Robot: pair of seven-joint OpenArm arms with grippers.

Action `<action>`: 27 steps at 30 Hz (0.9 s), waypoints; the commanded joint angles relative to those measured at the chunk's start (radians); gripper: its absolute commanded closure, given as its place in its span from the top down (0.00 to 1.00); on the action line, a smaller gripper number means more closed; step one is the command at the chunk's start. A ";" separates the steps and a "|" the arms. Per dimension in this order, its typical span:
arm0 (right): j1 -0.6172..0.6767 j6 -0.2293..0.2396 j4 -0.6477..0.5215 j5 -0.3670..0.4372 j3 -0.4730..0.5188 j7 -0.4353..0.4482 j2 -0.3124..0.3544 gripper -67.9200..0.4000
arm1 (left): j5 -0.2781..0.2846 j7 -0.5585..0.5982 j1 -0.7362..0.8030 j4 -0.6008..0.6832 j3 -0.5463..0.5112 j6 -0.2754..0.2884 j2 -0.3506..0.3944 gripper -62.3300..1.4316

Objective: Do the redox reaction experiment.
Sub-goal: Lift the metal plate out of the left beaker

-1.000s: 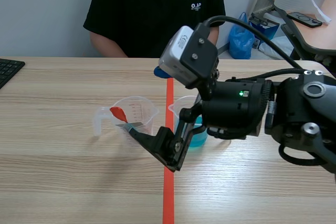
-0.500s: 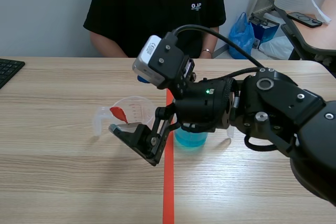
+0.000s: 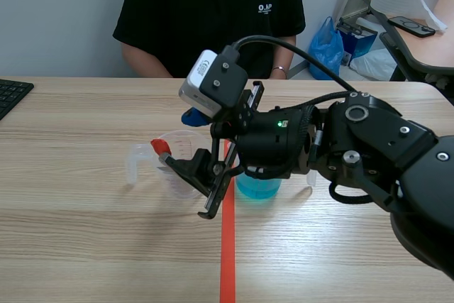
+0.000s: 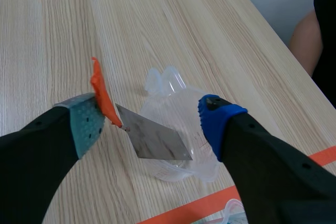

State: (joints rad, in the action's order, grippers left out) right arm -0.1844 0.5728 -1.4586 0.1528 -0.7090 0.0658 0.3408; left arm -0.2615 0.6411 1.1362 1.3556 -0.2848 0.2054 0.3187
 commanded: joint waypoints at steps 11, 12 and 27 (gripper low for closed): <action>-0.018 -0.004 -0.019 0.007 0.007 0.055 0.000 0.22 | 0.007 0.018 0.008 0.020 -0.009 -0.001 -0.002 0.08; -0.018 -0.004 -0.019 0.007 0.007 0.063 0.000 0.19 | 0.007 0.018 0.008 0.020 -0.009 -0.001 -0.002 0.08; -0.031 -0.003 -0.029 0.008 0.024 0.108 0.000 0.03 | 0.007 0.018 0.008 0.020 -0.009 -0.001 -0.002 0.08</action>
State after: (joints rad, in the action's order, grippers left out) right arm -0.1852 0.5732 -1.4593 0.1528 -0.7052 0.1596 0.3408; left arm -0.2615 0.6411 1.1362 1.3556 -0.2848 0.2054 0.3187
